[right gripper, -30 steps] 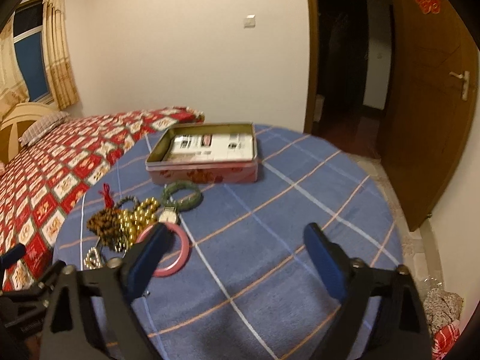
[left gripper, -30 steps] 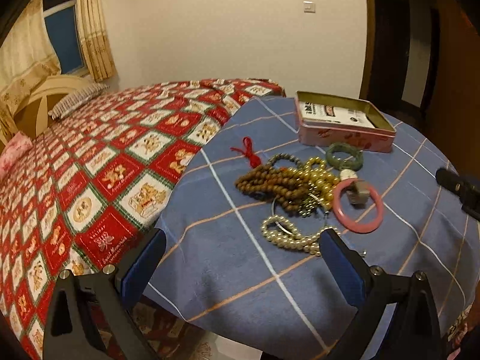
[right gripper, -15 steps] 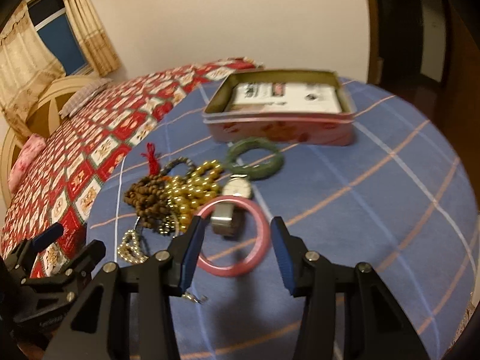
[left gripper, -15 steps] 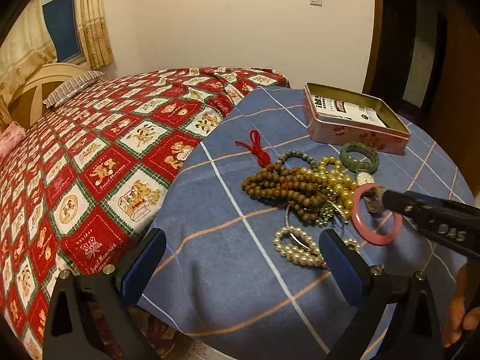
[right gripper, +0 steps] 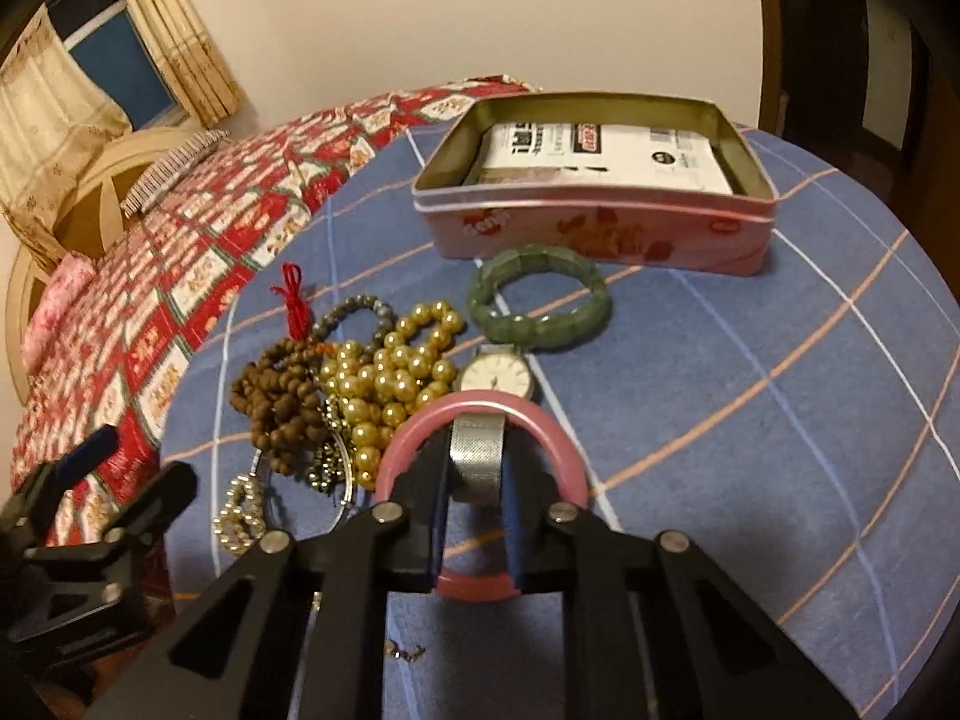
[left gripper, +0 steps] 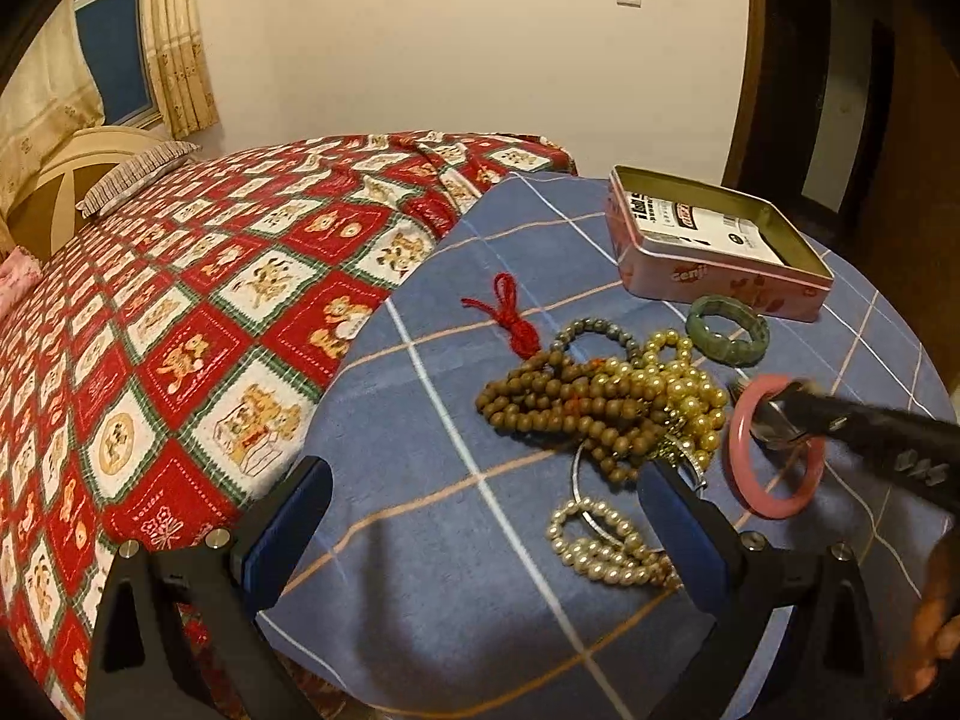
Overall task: Organize jewelry
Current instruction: 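Grasp the silver wristwatch band with the right tool and lift it, then grasp the silver bangle with the left tool while the right tool holds the watch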
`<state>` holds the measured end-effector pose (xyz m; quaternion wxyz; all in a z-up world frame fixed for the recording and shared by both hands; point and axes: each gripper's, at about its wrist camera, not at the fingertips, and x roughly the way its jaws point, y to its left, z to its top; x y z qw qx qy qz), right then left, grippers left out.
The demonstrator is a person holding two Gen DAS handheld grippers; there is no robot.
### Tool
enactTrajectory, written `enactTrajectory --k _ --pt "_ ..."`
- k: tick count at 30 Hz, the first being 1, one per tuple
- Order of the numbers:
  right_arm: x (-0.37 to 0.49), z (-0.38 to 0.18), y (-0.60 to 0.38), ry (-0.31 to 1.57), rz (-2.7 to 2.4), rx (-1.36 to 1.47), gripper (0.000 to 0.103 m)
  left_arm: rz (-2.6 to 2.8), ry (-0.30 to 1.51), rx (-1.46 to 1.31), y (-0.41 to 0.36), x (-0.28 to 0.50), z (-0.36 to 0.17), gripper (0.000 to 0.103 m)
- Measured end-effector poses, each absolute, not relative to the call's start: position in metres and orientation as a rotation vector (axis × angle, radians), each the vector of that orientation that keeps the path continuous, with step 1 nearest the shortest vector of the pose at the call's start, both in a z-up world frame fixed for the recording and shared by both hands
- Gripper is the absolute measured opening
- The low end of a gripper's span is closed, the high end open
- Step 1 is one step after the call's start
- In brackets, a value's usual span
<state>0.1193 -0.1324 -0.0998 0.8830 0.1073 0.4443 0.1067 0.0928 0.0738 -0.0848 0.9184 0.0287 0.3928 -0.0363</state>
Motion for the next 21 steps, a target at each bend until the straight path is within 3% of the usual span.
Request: enactTrajectory --k 9,21 --pt "0.104 -0.041 -0.155 0.792 0.238 0.251 0.018 -0.099 0.802 0.066 0.059 0.096 -0.082 0.102" --pt "0.111 -0.026 -0.182 0.75 0.166 0.281 0.018 -0.289 0.879 0.04 -0.012 0.11 -0.084 0.101"
